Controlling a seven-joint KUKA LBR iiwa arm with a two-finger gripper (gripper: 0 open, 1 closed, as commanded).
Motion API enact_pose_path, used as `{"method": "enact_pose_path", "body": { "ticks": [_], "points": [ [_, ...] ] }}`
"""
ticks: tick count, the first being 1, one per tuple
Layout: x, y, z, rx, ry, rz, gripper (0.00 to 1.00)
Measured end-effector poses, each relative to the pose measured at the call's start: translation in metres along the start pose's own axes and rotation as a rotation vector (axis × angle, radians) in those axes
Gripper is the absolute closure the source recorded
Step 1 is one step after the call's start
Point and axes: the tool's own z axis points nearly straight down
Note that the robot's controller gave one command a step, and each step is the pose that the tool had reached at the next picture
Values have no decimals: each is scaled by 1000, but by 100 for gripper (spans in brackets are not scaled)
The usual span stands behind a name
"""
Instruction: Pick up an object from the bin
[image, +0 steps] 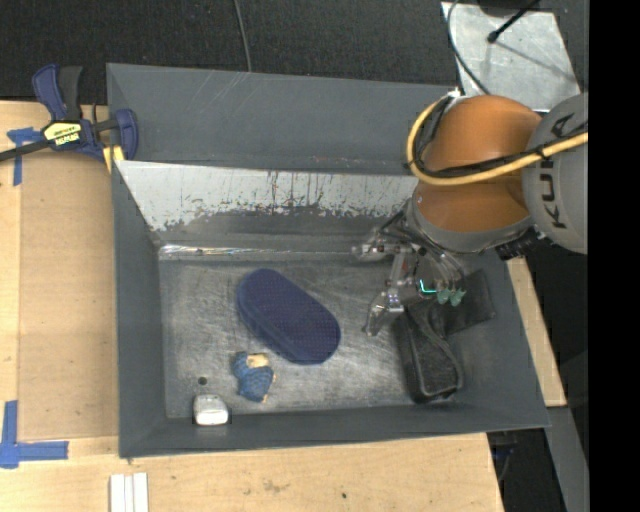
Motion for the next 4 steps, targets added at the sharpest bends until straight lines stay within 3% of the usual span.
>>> {"method": "enact_pose_path", "body": {
  "ticks": [1, 2, 3, 4],
  "points": [
    [28, 65, 68, -2, 1, -44, 0],
    [-6, 63, 106, 1, -12, -216, 0],
    [-7, 63, 104, 1, -15, -215, 100],
    [-8, 73, -18, 0, -18, -221, 100]
  ]
}}
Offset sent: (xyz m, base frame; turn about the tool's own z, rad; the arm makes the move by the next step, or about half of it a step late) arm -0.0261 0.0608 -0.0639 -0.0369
